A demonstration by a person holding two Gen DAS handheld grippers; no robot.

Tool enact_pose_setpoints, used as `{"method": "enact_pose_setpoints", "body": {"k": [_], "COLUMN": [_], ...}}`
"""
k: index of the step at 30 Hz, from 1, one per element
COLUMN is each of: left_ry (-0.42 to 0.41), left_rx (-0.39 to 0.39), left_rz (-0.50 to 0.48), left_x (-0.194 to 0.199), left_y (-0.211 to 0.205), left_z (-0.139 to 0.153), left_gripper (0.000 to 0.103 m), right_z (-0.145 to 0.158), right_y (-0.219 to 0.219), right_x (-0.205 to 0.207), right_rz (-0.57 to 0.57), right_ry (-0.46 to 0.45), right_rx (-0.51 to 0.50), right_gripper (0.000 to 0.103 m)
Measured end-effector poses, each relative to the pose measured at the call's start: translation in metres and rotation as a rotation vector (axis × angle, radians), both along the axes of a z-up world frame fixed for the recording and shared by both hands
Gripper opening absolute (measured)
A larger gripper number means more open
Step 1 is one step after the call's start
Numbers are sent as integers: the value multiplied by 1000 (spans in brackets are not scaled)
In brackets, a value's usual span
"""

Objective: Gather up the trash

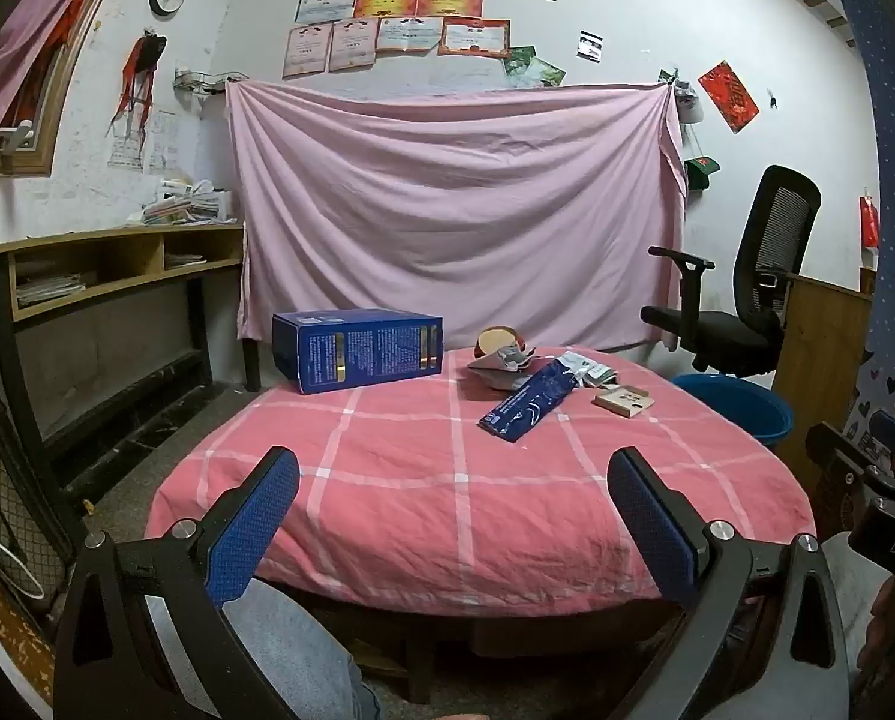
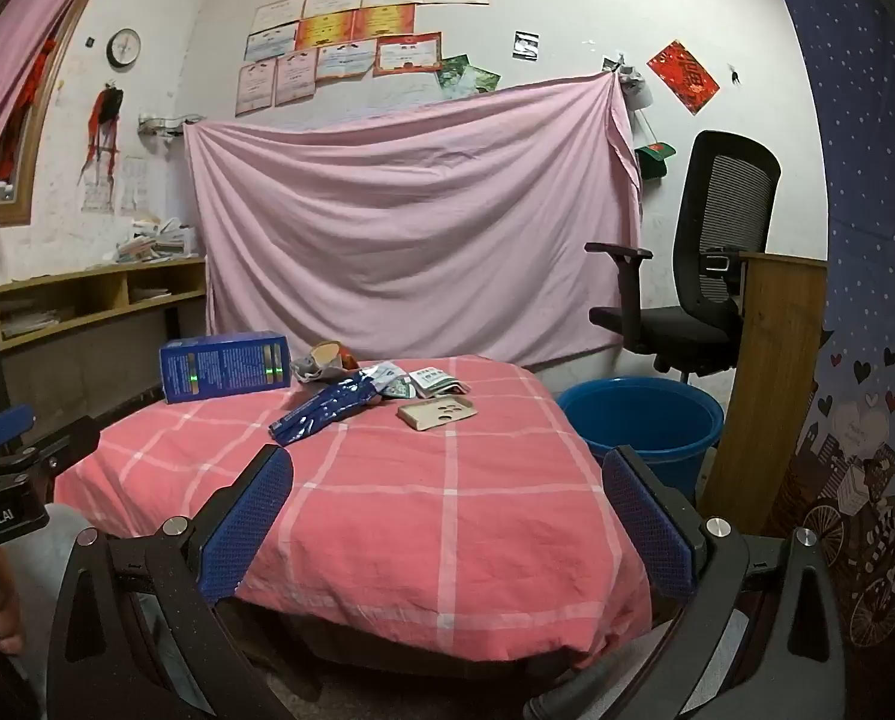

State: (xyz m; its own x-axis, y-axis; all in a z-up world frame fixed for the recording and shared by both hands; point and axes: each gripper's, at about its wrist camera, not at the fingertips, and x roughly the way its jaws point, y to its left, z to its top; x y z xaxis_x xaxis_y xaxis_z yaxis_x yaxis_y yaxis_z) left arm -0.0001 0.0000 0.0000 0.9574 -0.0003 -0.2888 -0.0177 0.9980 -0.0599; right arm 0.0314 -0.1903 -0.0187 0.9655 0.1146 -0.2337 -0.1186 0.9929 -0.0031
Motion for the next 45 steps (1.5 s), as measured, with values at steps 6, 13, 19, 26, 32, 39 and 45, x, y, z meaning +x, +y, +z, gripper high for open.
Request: {"method": "enact_pose_setpoints", "body": {"k": [6,13,19,26,32,39,45], "left_ry": [-2,-1,-3,-1,-5,-4,-4], "left_rx": [-1,1,4,0,4,4,4], "left_rz": [0,-3,0,-2,-1,-1,-3], "left_x": [0,1,0,1,0,1,3], "left_y": [0,2,0,3,1,1,4], "left_z": [0,0,0,0,0,0,0], "left_gripper": [101,101,101,101,101,101,101], "right_z": [0,0,0,-1,0,1,1], "right_y": [0,0,-1,-1,-1,-1,-2], "right_x": [0,-1,0,-1,-1,-1,-2], "right_rz": [-1,-1,-1,0,-1,0,-1], "right_ry": [1,0,-1,-1,-1,-3,-4], "right_rx": [0,2,3,4,6,7,9], "right_gripper": [103,103,103,103,103,103,103]}}
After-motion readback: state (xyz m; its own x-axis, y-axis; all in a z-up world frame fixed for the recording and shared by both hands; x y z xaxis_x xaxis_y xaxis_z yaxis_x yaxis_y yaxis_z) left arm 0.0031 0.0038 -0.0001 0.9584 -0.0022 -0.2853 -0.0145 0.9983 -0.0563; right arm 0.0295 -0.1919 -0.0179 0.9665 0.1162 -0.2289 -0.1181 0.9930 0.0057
